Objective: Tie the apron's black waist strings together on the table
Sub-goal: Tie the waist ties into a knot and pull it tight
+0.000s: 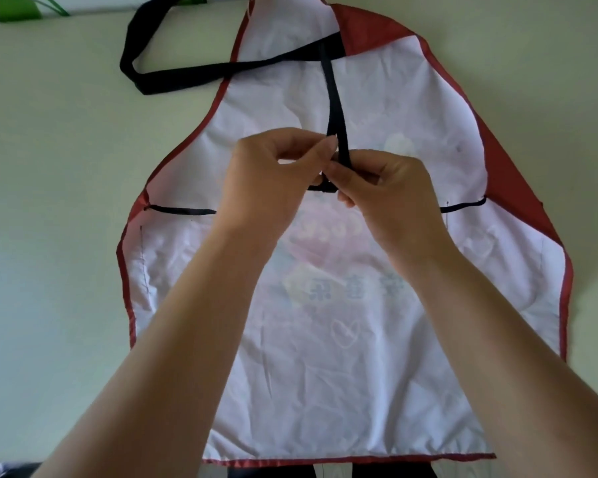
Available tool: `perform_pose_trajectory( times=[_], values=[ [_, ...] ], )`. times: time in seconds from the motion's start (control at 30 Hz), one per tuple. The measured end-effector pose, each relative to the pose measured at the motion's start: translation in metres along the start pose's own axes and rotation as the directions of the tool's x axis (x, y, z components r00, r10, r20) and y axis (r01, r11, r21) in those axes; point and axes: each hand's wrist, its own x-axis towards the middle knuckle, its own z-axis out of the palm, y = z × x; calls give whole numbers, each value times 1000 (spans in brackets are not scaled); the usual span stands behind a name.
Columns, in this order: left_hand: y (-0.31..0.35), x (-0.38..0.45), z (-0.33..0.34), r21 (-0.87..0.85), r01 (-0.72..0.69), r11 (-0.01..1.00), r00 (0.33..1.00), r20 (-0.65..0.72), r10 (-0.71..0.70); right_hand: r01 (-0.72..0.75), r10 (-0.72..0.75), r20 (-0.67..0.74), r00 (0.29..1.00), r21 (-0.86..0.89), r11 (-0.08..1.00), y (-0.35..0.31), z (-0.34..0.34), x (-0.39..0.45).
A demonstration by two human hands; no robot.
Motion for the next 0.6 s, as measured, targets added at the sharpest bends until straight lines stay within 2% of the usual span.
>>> perform_pose_trajectory(
  times=[0.1,0.17,0.23,0.3,0.6],
  values=[
    [-2,3,5,-115,55,992,998,2,-56,-3,2,20,1000,19,1000,1,-2,-2],
    [-4,5,3,-232,126,964,992,-2,-130,-14,11,26,1000,119,993,1,-2,-3],
    [-6,6,0,-436,215,874,975,43,-219,-40,31,35,999,270,962,2,-2,-4],
    [-8,6,-3,-591,259,764,963,101,-249,-70,62,34,998,373,925,3,-3,-5],
    [-11,4,-3,-724,237,648,959,69,-274,-66,72,10,997,530,845,-4,-5,-8]
  ],
)
